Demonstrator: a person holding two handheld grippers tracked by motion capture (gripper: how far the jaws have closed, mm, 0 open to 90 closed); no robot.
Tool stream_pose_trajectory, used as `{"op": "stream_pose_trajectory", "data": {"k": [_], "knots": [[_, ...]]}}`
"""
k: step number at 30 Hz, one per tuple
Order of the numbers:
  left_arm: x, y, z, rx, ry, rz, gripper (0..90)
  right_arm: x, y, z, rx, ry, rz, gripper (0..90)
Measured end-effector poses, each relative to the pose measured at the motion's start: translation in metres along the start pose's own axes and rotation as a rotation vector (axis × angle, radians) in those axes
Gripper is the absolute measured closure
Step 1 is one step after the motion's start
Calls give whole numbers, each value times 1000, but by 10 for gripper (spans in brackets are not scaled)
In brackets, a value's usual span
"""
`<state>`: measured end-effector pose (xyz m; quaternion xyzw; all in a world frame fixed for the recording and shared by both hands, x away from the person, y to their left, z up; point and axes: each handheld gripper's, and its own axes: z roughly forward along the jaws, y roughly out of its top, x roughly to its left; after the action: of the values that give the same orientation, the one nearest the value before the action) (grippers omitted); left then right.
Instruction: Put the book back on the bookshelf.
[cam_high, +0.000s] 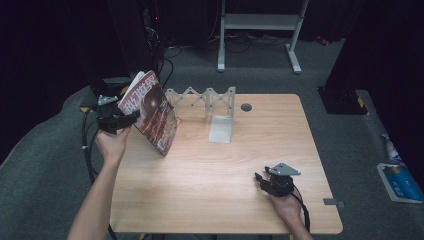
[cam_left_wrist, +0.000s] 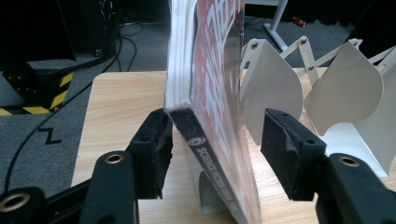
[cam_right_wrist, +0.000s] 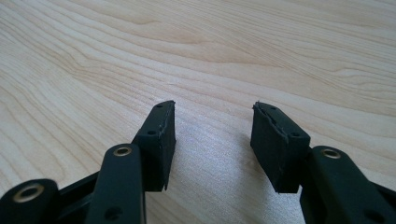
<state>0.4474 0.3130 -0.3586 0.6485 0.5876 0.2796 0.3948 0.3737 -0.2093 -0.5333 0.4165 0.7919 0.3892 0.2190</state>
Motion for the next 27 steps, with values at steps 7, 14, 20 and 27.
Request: {"op": "stream_pose_trajectory", "data": {"k": [7,14,20,27], "knots": [[1,-3,-5,-9,-3,4,423,0,0,0,0,-1,0,498],[-1,-4,-13,-32,-17,15,417,0,0,0,0,-1,-1,498],[-1,-7,-20,-44,-32,11,413,0,0,0,-1,-1,0,497],[1,-9,-29,-65,-49,2,409,0,0,0,-1,-1,-1,496]]}}
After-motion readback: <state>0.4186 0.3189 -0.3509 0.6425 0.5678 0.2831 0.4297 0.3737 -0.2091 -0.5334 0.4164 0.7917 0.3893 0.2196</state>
